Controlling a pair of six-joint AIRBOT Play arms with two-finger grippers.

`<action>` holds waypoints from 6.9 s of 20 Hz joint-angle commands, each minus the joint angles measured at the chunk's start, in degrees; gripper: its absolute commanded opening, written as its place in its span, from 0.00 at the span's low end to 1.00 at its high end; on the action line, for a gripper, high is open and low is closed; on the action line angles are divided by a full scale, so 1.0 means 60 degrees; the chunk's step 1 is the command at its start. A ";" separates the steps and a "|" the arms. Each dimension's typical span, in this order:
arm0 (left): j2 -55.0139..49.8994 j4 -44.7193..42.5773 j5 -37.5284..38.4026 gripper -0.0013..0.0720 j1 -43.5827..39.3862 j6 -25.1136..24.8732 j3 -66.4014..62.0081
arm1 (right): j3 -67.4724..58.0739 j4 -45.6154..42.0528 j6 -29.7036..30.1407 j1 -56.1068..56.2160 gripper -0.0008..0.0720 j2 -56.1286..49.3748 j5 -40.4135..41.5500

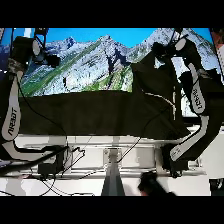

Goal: Fold the clothes and pants, and hang the long-sleeved shirts on hangers.

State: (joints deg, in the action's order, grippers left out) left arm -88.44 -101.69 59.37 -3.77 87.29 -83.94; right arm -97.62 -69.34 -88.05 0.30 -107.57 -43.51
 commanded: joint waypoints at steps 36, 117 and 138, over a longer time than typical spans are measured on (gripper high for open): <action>0.0794 0.3391 -0.0758 0.66 0.0739 0.0390 -0.0015 | -0.1858 0.1705 0.2667 0.3268 0.05 0.2674 -0.1351; 0.2175 0.6590 0.0131 0.04 0.3009 -0.2200 -0.1574 | 0.4488 0.2812 0.4120 -0.2371 0.13 0.3344 -0.2401; 0.2153 0.6590 0.0302 0.04 0.3009 -0.2200 -0.1574 | 0.2710 0.2215 0.6768 -0.1330 0.74 0.0182 -0.5078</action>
State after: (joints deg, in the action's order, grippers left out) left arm -75.50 -62.17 61.21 14.26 74.08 -93.41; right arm -81.10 -50.48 -47.44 -10.52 -106.39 -73.69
